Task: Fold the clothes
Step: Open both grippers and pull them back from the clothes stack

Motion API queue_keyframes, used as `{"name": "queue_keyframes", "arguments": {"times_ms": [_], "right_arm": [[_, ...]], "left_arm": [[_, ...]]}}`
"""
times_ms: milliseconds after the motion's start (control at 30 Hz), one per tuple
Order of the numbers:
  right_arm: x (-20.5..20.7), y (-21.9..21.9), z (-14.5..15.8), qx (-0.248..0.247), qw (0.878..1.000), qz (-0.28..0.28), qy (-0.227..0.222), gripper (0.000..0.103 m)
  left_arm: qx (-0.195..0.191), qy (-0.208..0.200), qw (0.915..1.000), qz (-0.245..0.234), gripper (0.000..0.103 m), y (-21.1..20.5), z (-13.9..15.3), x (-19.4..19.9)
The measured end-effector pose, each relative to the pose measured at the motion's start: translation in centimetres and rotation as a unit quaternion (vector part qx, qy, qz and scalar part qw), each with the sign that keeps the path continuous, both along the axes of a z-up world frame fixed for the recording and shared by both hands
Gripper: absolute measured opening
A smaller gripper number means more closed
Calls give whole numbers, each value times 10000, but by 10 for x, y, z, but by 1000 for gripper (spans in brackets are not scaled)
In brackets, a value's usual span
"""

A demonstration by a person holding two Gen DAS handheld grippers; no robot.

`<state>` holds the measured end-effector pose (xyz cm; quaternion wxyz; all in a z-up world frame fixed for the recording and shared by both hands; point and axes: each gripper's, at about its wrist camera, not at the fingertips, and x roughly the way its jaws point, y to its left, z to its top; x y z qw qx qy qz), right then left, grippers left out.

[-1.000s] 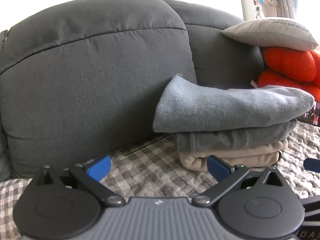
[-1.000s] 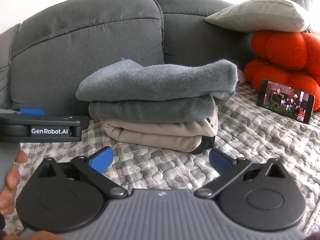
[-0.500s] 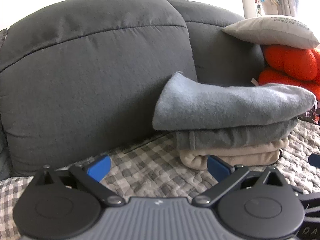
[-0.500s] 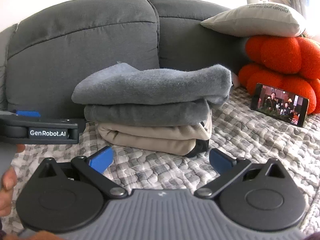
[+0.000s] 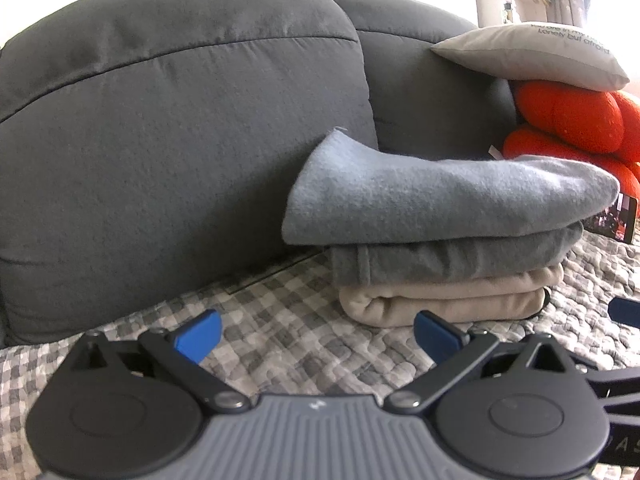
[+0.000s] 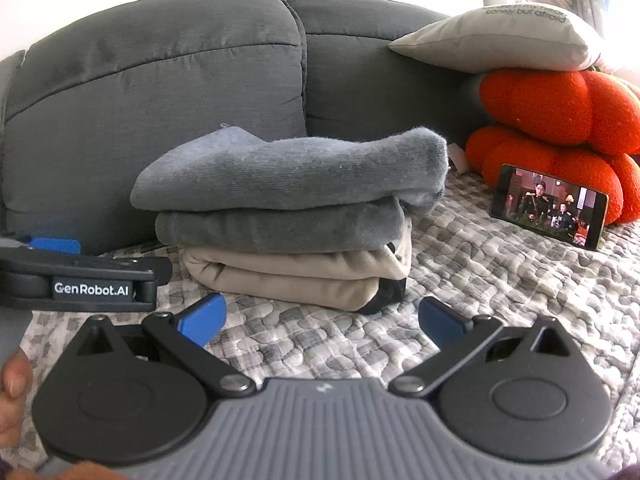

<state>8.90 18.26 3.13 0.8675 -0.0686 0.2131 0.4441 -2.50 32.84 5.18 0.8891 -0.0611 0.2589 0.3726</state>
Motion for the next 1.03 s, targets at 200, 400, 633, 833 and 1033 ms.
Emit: {"name": "queue_keyframes", "arguments": {"times_ms": [200,400,633,833,1033], "right_arm": [[0,1,-1,-23,10000,-17,6,103],[0,0,-1,-27,10000,-21,10,103],[1,0,-2,-31,10000,-18,11,103],[1,0,-2,-25,10000,-21,13,103],[1,0,-2,-29,10000,-22,-3,103]], "left_arm": [[12,-11,10000,7,103,0,1,0],[24,3,10000,-22,103,-1,1,1],[-57,16,10000,-64,103,-1,0,2],[-76,9,9999,-98,103,-2,-1,2],[-102,5,9999,-109,103,-3,-1,2]]}}
